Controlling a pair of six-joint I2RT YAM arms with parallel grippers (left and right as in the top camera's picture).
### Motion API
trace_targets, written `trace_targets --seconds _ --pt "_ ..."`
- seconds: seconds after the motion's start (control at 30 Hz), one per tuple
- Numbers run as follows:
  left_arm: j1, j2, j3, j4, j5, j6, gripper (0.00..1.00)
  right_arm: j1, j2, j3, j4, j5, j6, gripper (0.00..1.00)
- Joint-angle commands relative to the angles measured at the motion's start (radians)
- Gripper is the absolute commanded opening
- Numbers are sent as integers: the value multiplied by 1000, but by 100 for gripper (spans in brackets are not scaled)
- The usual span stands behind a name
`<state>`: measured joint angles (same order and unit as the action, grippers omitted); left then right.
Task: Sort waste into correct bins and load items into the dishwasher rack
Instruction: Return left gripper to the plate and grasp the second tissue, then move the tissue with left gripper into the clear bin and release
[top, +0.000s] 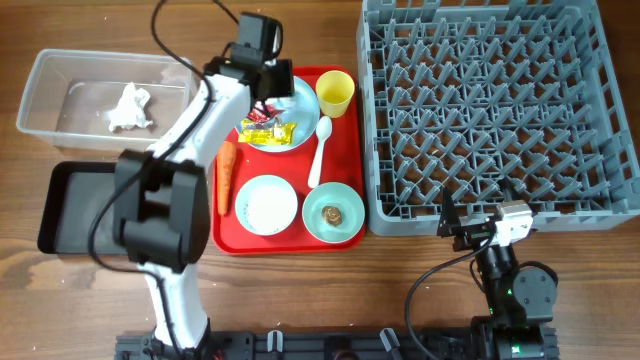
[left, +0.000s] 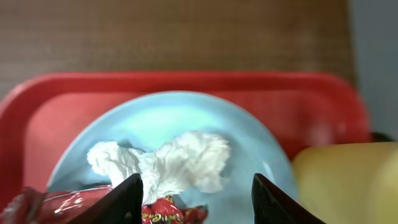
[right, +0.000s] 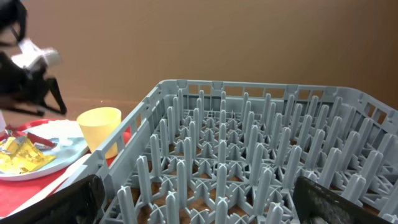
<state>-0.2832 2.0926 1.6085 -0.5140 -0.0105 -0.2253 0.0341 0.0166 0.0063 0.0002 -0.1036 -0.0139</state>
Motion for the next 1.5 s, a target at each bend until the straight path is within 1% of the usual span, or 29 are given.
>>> trace_targets --seconds 0.0,0.07,0.17,0.5,0.57,0.6,0.67,0.7,0.77,0.8,0.83,0.97,1.07,1.2,1.3,1.37,1.47 --pt "0 55 10 18 -18 13 60 2 -1 -1 6 2 -12 100" --pt "0 69 10 21 -19 13 60 2 -1 -1 6 2 -11 99" --pt "0 77 10 22 -59 12 60 2 -1 -1 6 2 -12 100" --pt "0 100 9 21 -59 12 61 2 -1 -1 6 2 -11 100" --pt "0 100 9 21 -59 12 59 2 -1 -1 6 2 -11 99" --pt "0 100 9 21 -59 12 56 2 -1 -1 6 2 -11 100" --pt "0 100 9 21 -59 12 43 2 -1 -1 6 2 -11 100" --pt "0 100 9 22 -58 12 31 2 -1 -1 6 2 -11 100" --pt "0 99 9 29 -59 12 16 2 -1 -1 6 2 -11 100" --pt "0 99 10 31 -59 12 12 2 -1 -1 6 2 -11 100" --pt "0 99 10 33 -59 12 5 2 -1 -1 6 2 -12 100" --pt "0 77 10 36 -59 13 4 2 -1 -1 6 2 -12 100" --pt "0 28 10 37 -59 13 4 2 -1 -1 6 2 -11 100" --pt "0 -68 10 37 -59 62 4 2 -1 -1 6 2 -11 100" --pt "0 -145 10 32 -60 62 4 2 -1 -1 6 2 -11 100" --pt "3 -190 10 27 -86 62 4 2 -1 -1 6 2 -11 100" --pt "31 -266 10 22 -97 61 4 2 -1 -1 6 2 -11 100"
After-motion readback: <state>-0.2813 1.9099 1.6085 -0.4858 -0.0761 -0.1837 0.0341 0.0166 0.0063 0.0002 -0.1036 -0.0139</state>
